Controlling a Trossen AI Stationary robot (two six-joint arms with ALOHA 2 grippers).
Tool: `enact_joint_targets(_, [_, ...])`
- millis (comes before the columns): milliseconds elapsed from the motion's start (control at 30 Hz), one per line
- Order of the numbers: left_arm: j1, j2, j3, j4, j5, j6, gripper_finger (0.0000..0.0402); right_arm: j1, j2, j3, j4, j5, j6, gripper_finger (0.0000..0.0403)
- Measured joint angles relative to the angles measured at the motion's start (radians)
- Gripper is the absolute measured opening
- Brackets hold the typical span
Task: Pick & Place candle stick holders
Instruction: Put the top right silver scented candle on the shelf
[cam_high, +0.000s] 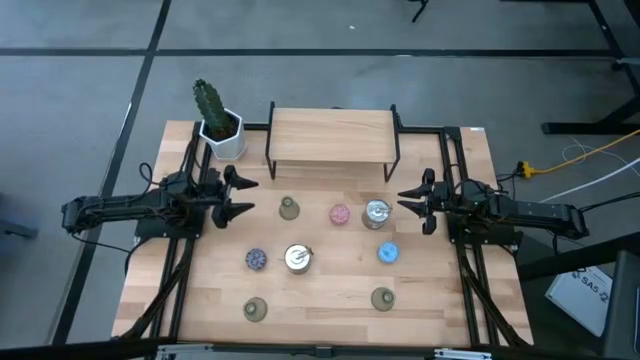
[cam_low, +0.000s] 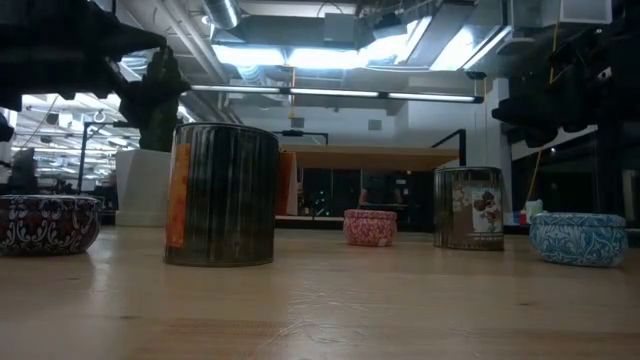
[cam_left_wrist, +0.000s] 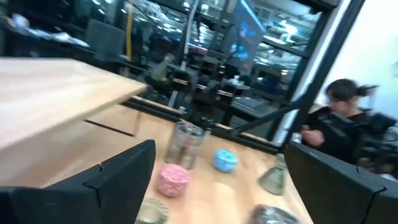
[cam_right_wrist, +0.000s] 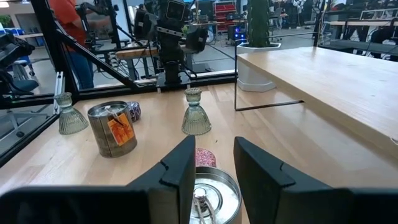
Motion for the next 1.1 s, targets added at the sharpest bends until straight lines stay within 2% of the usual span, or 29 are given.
enact_joint_targets(467, [0.011,0.001,0.0,-0.051,-0.246,0.024,0.0354,0.0,0.0,0.0,0.0,0.0,0.0,0.0112])
enact_joint_targets(867, [0.011,0.001,0.0,-0.062,-0.206,-0.079,0.0354,0.0,0.0,0.0,0.0,-0.001,0.002,0.0112])
enact_joint_targets(1100, [0.011,0.002,0.002,-0.061,-0.197,-0.116,0.0354,0.0,0.0,0.0,0.008,-0.001,0.075,0.0112])
